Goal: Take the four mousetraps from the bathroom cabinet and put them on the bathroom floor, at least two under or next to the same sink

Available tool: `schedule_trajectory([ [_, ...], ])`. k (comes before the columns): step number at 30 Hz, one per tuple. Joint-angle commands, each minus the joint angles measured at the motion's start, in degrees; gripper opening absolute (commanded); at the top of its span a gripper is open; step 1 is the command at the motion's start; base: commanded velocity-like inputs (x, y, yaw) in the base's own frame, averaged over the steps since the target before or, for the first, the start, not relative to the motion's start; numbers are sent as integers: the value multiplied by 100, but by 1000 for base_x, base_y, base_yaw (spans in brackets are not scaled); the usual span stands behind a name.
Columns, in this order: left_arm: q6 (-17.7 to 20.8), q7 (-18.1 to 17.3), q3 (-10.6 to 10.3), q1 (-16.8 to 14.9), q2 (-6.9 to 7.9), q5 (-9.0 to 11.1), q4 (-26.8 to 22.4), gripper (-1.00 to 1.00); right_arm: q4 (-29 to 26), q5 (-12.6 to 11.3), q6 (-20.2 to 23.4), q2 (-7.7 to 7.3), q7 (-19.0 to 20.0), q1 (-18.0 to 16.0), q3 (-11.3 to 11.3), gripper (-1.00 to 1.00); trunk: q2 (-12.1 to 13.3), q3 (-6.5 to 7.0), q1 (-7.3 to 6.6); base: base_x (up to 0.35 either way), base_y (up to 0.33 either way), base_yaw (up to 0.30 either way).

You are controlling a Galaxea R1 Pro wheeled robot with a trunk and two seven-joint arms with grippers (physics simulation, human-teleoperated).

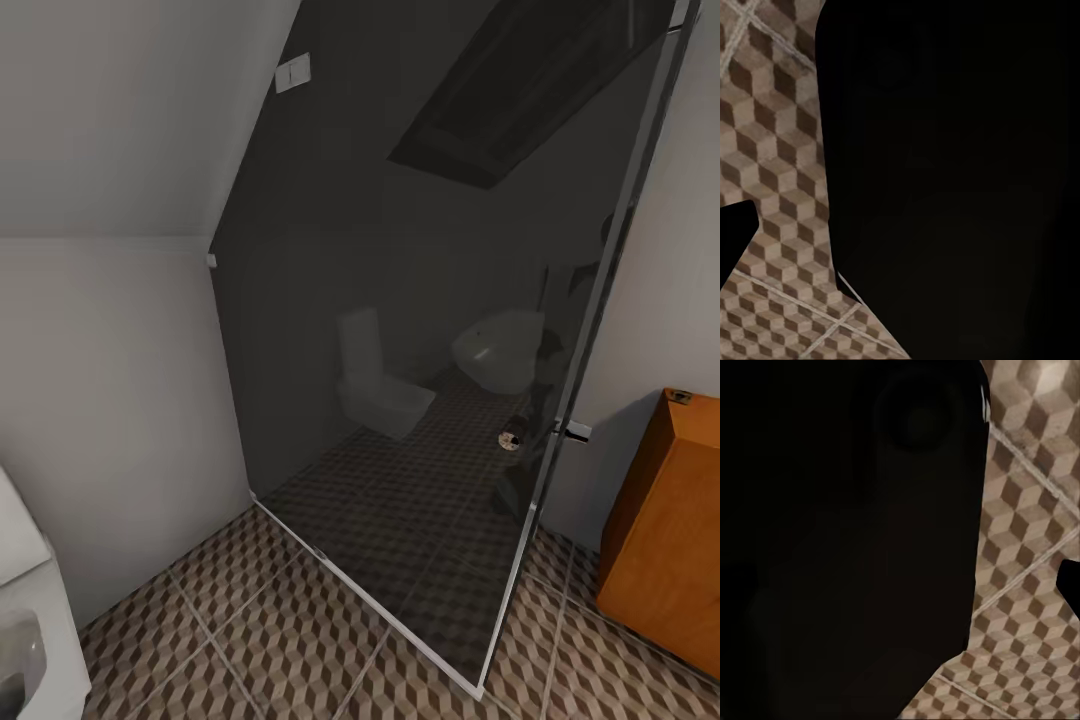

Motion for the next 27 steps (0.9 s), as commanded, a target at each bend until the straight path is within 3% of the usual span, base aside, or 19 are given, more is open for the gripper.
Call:
schedule_trajectory([
  [1,-9,0,9,27,33,-9,9,100,-33,33,-18,33,18,-34,17,100,-3,-3,0,0,0,0],
  [9,-9,0,9,28,46,-9,9,100,-81,27,-14,54,16,-35,14,100,-3,-3,0,0,0,0],
  [14,-9,-6,0,35,71,13,12,100,-157,20,-147,198,9,-43,8,100,-3,-3,0,0,0,0],
  [27,-9,-21,-6,35,50,25,9,100,-175,14,-522,221,9,-44,14,100,-3,-3,0,0,0,0],
])
